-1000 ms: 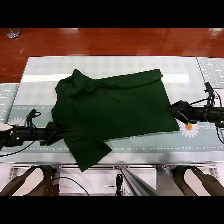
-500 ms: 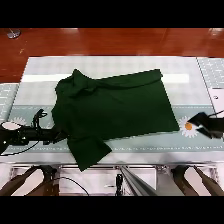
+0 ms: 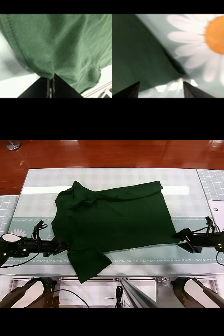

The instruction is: Fold the shirts.

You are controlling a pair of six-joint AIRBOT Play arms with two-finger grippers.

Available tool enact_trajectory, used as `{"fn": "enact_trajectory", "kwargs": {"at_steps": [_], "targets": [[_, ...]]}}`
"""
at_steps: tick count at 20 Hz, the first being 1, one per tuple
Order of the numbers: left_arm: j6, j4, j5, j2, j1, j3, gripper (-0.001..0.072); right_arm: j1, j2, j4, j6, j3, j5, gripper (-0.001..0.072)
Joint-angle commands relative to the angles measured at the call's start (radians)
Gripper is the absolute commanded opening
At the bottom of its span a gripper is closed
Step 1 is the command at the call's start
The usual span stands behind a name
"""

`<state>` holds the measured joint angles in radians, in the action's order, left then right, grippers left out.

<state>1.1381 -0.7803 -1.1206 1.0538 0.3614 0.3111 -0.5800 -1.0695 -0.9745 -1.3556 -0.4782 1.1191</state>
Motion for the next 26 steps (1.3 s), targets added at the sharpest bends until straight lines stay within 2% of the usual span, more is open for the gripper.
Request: {"fn": "enact_trajectory", "kwargs": {"at_steps": [1, 4, 5, 6, 7, 8, 10, 11, 14, 16, 18, 21, 23, 26], "targets": [[-0.001, 0.009, 0.003, 0.000, 0.000, 0.000, 0.0021, 0.005, -0.076, 0.129, 0.088, -0.001, -0.060, 0.0620], [-0.001, 0.055, 0.014, 0.000, -0.001, 0.000, 0.0021, 0.005, -0.108, 0.279, 0.161, -0.003, -0.089, 0.0599], [-0.001, 0.065, 0.019, 0.000, -0.002, 0.000, 0.0021, 0.006, -0.119, 0.308, 0.173, -0.003, -0.087, 0.0487], [-0.001, 0.071, 0.024, 0.000, -0.003, 0.000, 0.0022, 0.016, -0.124, 0.315, 0.182, -0.003, -0.084, 0.0308], [-0.001, 0.080, 0.024, 0.000, -0.003, 0.000, 0.0021, 0.035, -0.124, 0.315, 0.224, -0.003, -0.082, 0.0041], [-0.001, 0.103, 0.021, 0.000, -0.002, 0.002, 0.0021, 0.053, -0.124, 0.306, 0.257, -0.014, -0.076, 0.0023], [-0.010, 0.159, -0.018, -0.006, 0.002, 0.063, 0.0021, 0.067, -0.123, 0.288, 0.236, -0.104, -0.007, 0.0023], [-0.042, 0.219, -0.052, -0.015, 0.002, 0.119, 0.0021, 0.075, -0.114, 0.308, 0.216, -0.186, 0.031, 0.0023], [-0.079, 0.474, -0.055, -0.073, 0.000, 0.410, 0.0020, 0.140, -0.068, 0.307, 0.098, -0.553, 0.050, 0.0022], [-0.068, 0.525, 0.041, -0.106, -0.005, 0.693, 0.0020, 0.203, -0.071, 0.267, 0.017, -0.877, 0.035, 0.0023], [-0.024, 0.470, 0.124, -0.116, -0.004, 0.976, 0.0020, 0.249, -0.073, 0.182, -0.077, -1.181, 0.008, 0.0022], [0.077, 0.219, 0.139, -0.131, -0.005, 1.345, 0.0020, 0.259, -0.059, 0.140, -0.101, -1.551, 0.165, 0.0023], [0.145, 0.078, 0.130, -0.176, -0.004, 1.482, 0.0021, 0.259, 0.016, 0.097, -0.104, -1.630, 0.257, 0.0023], [0.152, 0.029, 0.121, -0.289, -0.005, 1.548, 0.0021, 0.259, 0.172, -0.013, -0.130, -1.616, 0.341, 0.0023]]}}
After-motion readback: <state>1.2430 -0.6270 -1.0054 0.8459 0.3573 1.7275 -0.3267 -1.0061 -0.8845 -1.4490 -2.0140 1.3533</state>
